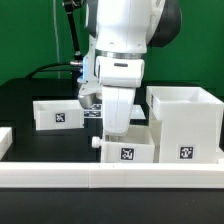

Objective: Assemble drawer

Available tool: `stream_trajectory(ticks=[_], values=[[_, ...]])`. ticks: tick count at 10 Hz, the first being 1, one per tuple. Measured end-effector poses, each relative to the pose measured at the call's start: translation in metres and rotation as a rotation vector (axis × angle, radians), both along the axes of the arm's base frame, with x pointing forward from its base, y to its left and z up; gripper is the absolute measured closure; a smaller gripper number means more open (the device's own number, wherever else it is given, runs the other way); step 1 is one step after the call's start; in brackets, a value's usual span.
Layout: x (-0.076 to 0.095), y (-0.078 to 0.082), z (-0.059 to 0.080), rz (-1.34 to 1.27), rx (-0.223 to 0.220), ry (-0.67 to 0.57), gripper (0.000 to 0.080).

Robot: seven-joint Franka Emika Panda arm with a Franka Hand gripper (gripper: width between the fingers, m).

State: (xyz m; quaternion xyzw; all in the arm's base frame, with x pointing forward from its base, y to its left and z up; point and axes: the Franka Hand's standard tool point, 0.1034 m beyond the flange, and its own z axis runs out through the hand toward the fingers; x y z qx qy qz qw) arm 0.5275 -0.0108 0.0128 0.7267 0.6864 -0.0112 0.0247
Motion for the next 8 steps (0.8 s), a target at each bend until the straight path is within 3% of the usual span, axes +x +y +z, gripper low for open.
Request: stream_trajectory(ticks=[8], values=[[0.0088,0.0045,0.0046,0.006,-0.003,-0.015,0.0758]])
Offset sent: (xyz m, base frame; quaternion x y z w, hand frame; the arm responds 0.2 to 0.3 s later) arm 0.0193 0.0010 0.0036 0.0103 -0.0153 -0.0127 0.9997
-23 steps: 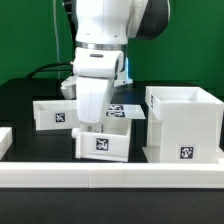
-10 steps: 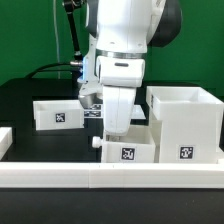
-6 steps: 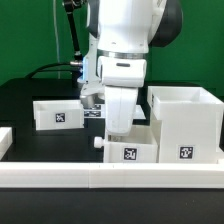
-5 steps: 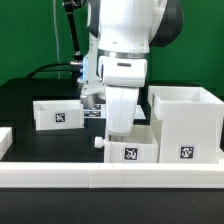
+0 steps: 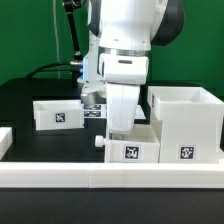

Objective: Assemble drawer

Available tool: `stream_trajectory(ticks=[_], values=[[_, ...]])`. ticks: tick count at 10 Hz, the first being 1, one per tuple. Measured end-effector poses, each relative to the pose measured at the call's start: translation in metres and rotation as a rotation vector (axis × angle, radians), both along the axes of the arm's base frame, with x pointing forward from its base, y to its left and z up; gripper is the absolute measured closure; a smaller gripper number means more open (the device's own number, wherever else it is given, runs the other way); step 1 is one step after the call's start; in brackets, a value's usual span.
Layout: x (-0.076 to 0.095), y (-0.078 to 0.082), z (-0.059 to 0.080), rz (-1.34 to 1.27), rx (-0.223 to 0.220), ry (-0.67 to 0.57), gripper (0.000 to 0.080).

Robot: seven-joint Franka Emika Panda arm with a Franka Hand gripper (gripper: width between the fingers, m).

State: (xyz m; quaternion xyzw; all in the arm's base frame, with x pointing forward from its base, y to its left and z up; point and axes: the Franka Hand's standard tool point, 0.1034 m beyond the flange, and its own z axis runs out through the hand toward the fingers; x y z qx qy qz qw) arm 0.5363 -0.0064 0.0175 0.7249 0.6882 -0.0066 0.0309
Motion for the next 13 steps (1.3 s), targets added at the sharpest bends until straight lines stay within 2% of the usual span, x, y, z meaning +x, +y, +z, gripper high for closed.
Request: stream_trajectory(ticks=[3,13], values=[[-0.0052,0.0005,-0.0050,0.004,-0.001,0.012,0.0758],[-0.0036,0.0039,-0.0060,0.012,0.004,-0.012,0.0758]])
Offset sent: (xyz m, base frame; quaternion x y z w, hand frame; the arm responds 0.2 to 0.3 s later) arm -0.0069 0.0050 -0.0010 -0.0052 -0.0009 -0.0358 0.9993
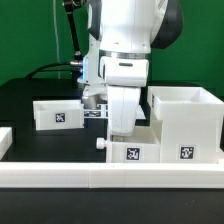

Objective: Assemble drawer

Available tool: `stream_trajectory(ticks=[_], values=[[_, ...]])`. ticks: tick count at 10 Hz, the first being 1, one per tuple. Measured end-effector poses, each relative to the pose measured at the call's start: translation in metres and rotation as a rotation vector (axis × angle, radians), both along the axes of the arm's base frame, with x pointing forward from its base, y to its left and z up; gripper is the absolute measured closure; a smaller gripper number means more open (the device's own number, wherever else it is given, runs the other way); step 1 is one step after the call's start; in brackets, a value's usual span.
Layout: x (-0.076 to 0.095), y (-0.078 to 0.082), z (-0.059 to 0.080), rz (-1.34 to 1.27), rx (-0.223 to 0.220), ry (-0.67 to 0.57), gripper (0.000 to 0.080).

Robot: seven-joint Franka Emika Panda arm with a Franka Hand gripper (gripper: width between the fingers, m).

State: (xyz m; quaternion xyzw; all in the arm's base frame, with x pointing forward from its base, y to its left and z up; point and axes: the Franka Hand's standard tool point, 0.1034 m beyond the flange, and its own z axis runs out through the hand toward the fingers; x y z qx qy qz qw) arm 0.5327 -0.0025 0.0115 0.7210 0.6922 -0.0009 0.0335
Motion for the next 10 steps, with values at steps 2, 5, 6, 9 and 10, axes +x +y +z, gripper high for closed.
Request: stream_trajectory(ticks=[2,5,6,9,10], values=[[0.0003,-0.0008,0.0000,-0.001,-0.001,-0.001,0.0758],[0.0003,-0.0010,0.0000,-0.002,-0.001,-0.001,0.0758],[0.0006,0.0009,-0.0003,0.016,-0.005,-0.003,0.0758],[0.0008,0.0013,-0.0001,0.010,-0.014,0.003,0.0757],[0.0015,0.0009,-0.0003,0.006,-0.016,0.011,0.0757]])
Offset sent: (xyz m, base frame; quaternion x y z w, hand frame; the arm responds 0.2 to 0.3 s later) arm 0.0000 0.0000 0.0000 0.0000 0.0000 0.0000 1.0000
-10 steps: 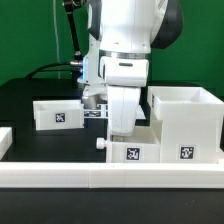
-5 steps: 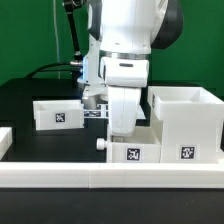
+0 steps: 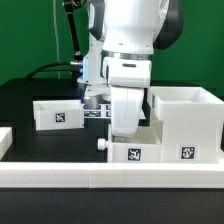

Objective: Assemble drawer

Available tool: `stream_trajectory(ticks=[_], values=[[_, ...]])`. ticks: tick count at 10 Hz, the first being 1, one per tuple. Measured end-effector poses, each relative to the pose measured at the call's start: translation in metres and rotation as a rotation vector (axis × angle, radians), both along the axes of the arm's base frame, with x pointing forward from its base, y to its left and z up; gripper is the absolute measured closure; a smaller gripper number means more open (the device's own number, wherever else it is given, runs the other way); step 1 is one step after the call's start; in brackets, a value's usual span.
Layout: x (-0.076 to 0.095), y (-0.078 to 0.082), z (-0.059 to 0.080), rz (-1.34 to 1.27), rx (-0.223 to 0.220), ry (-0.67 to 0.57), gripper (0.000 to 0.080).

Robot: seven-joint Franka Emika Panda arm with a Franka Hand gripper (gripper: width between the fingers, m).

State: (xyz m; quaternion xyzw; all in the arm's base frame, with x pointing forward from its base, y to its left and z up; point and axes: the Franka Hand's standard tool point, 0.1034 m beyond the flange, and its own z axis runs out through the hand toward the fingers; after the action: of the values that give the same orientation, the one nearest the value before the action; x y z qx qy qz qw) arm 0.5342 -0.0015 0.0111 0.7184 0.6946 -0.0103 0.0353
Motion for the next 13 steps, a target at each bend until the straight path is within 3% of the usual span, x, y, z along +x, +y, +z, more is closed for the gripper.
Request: stream_trajectory(ticks=[13], values=[[-0.0003,-0.0019,-0.0007,0.011,-0.012,0.027,0.0757]])
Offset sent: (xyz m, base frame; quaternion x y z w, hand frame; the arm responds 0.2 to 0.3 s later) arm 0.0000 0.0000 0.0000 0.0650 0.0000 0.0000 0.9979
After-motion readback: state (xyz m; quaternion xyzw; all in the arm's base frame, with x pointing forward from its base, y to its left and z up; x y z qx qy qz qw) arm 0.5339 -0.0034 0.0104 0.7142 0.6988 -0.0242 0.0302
